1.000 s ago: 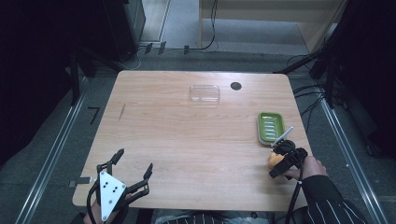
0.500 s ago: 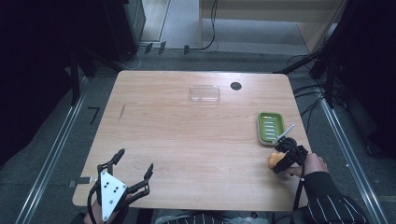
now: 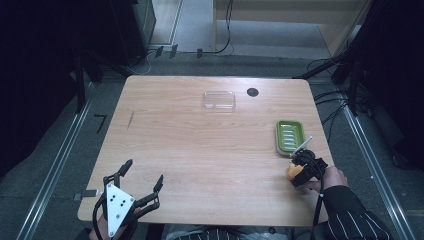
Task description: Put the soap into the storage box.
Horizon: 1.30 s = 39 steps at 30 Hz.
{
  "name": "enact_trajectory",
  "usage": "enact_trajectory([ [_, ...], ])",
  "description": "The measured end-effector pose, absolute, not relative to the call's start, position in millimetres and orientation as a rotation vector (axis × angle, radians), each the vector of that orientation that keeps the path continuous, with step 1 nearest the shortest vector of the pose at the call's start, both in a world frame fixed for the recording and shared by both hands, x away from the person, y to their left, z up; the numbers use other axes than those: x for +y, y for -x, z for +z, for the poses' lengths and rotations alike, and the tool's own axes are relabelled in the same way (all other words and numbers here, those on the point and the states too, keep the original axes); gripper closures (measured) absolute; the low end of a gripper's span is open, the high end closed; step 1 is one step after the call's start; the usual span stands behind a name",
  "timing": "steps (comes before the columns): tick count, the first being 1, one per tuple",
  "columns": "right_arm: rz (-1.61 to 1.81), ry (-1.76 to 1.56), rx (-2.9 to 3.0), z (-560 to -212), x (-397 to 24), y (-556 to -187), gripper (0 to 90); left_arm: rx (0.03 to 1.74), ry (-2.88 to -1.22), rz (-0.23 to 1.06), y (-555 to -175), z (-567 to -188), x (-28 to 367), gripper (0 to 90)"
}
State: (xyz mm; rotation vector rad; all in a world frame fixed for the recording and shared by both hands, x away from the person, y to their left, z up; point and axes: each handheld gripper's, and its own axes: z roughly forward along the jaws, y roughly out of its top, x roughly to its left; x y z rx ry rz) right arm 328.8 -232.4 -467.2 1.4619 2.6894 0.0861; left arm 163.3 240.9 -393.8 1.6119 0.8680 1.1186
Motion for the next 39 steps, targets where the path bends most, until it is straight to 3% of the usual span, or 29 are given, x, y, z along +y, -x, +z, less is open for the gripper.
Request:
enact_trajectory([
  [39, 0.190, -1.443, 2.643, -448.8, -231.1, -327.7, 39.4, 0.867, -1.611, 1.120, -163.6, -394.0, 240.6, 13.0],
])
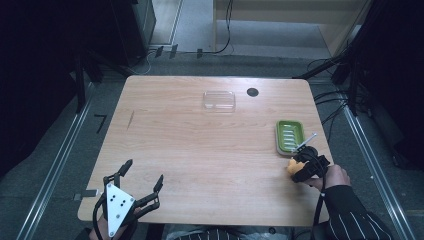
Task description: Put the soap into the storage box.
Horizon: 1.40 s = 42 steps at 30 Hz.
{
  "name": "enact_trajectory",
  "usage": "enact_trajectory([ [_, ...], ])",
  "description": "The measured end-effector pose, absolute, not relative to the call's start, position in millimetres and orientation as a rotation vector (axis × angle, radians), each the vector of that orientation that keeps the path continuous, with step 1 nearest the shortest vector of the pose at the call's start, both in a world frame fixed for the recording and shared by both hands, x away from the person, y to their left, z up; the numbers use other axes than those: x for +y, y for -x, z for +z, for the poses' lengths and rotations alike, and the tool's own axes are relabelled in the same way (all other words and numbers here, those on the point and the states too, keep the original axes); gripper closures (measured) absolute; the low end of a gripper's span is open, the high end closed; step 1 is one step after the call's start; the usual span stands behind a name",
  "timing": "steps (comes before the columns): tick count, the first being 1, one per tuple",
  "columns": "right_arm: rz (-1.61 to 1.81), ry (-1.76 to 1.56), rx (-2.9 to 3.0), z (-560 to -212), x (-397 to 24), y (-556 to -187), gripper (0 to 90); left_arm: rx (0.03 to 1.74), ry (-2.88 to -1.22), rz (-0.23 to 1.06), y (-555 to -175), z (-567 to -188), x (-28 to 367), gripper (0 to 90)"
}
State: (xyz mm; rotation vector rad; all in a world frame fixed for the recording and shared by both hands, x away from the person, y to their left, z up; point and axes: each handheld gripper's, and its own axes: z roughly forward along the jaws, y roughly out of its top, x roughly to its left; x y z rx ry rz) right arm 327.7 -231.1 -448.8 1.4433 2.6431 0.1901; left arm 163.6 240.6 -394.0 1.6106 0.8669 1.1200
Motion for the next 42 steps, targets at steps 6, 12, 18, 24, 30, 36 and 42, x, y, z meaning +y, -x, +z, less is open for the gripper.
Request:
enact_trajectory([
  [6, 0.206, -1.443, 2.631, -445.2, -226.0, -329.4, 39.4, 0.869, -1.611, 1.122, -163.5, -394.0, 240.2, 13.0],
  [12, 0.205, -1.440, 2.625, -443.7, -222.6, -332.1, 39.4, 0.868, -1.612, 1.122, -163.6, -394.1, 240.2, 13.0],
  [18, 0.218, -1.454, 2.602, -440.5, -223.5, -335.1, 39.4, 0.867, -1.613, 1.122, -163.8, -394.2, 239.9, 13.0],
  [24, 0.239, -1.459, 2.572, -435.5, -224.0, -337.6, 39.4, 0.865, -1.611, 1.121, -164.1, -394.3, 239.6, 13.0],
  [30, 0.259, -1.478, 2.543, -431.0, -223.9, -341.7, 39.4, 0.863, -1.616, 1.122, -164.1, -394.2, 239.7, 13.0],
  [36, 0.264, -1.477, 2.531, -429.0, -221.6, -346.4, 39.3, 0.864, -1.615, 1.122, -164.1, -394.2, 239.7, 13.0],
  [42, 0.291, -1.478, 2.512, -425.1, -220.5, -350.5, 39.4, 0.864, -1.614, 1.122, -164.1, -394.2, 240.0, 13.0],
])
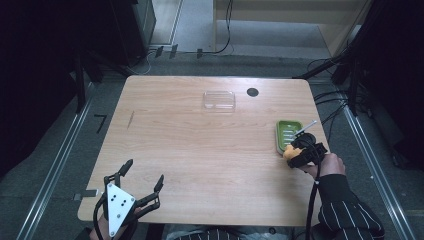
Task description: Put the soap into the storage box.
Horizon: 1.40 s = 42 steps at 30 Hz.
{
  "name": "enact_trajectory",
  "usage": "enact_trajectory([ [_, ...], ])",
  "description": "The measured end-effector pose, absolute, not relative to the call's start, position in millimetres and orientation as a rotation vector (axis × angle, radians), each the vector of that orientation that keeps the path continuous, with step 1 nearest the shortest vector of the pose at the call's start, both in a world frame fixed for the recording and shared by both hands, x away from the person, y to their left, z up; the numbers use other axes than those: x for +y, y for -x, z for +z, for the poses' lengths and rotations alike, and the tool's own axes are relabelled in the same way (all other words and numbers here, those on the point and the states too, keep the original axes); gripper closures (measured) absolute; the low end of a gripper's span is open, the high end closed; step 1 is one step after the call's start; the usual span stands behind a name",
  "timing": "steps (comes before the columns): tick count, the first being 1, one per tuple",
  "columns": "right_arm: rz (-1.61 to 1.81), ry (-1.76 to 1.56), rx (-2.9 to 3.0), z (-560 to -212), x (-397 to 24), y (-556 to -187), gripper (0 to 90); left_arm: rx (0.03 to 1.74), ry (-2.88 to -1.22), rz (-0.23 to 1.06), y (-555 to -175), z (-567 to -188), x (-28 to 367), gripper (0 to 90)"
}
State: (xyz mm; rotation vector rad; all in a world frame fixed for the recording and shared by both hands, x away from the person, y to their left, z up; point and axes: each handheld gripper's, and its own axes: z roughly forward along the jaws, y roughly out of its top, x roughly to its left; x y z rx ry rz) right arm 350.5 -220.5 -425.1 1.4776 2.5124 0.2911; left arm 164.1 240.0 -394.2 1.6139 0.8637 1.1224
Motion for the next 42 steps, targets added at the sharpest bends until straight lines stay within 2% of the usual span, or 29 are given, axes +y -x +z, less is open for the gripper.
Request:
enact_trajectory([
  [42, 0.356, -1.468, 2.443, -410.5, -218.2, -376.2, 39.4, 0.860, -1.616, 1.121, -164.3, -394.4, 239.3, 13.0],
])
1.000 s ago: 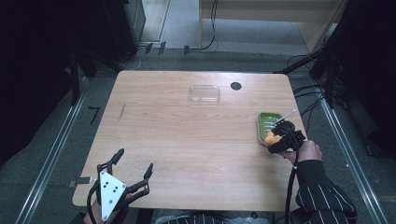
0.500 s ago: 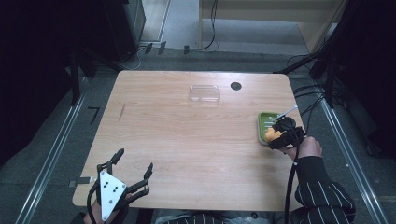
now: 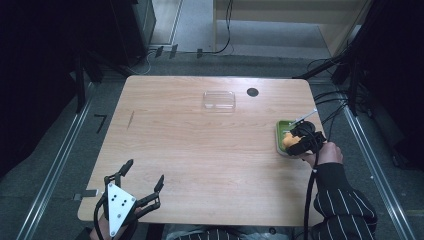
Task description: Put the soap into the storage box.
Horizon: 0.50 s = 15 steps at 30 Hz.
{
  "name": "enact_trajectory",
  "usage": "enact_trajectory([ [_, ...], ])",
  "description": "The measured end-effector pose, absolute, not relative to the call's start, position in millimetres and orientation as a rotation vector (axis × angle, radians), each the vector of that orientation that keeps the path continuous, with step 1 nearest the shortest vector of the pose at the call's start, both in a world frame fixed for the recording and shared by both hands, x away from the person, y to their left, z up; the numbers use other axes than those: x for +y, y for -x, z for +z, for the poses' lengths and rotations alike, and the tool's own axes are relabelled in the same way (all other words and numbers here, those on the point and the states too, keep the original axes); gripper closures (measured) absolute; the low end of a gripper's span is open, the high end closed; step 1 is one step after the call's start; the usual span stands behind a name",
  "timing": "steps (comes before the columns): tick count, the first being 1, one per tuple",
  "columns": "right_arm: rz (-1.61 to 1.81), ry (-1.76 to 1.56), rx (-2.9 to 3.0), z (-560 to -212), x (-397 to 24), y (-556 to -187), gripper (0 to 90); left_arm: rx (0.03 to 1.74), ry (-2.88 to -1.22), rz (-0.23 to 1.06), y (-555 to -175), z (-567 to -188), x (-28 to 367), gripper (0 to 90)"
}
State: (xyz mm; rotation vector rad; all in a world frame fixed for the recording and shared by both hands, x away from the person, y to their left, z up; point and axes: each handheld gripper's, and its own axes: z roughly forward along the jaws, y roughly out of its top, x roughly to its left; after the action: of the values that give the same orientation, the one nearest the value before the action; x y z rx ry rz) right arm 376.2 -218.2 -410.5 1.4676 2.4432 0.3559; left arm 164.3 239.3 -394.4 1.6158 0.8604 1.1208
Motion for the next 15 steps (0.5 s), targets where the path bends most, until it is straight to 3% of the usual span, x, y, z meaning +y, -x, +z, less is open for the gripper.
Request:
enact_trajectory([
  [15, 0.378, -1.471, 2.416, -408.1, -219.3, -386.8, 39.3, 0.864, -1.614, 1.119, -164.8, -394.3, 239.2, 13.0],
])
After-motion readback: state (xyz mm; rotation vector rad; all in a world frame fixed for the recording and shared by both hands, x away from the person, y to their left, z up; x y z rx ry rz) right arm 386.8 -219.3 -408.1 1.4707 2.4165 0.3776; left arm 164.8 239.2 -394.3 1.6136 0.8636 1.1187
